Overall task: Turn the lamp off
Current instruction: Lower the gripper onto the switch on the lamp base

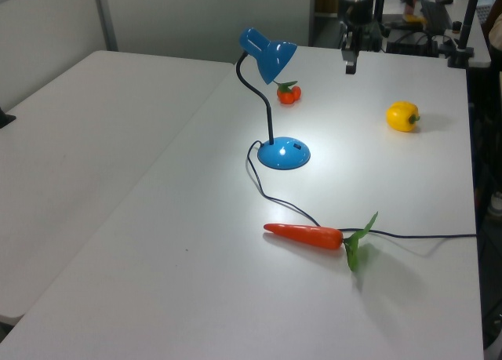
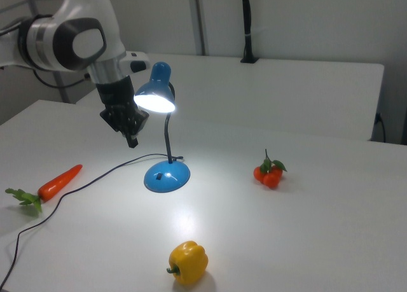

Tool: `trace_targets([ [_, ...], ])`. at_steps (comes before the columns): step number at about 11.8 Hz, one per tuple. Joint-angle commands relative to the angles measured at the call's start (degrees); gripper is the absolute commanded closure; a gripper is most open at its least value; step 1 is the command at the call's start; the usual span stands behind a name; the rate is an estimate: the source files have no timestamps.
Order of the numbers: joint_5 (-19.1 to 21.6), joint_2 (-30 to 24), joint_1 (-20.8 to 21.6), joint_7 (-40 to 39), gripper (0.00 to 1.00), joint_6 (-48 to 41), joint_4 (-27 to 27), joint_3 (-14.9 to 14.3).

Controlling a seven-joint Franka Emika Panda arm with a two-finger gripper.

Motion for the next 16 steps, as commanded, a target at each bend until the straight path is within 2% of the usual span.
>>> trace_targets([
  [1,0.56,-0.50,1.04,-0.30,1.00,12.86,-9.21,0.22],
  [3,0.56,1.95,2.18,-0.30,1.00,19.36,-11.94,0.22],
  [6,0.56,6.51,2.54,0.14,1.00,27.28,-12.92,0.31],
  [8,0.39,9.33,3.15,2.68,1.00,30.70,-12.92,0.74],
  [16,-0.40,14.70,3.06,2.25,1.00,41.52,-12.74,0.75],
])
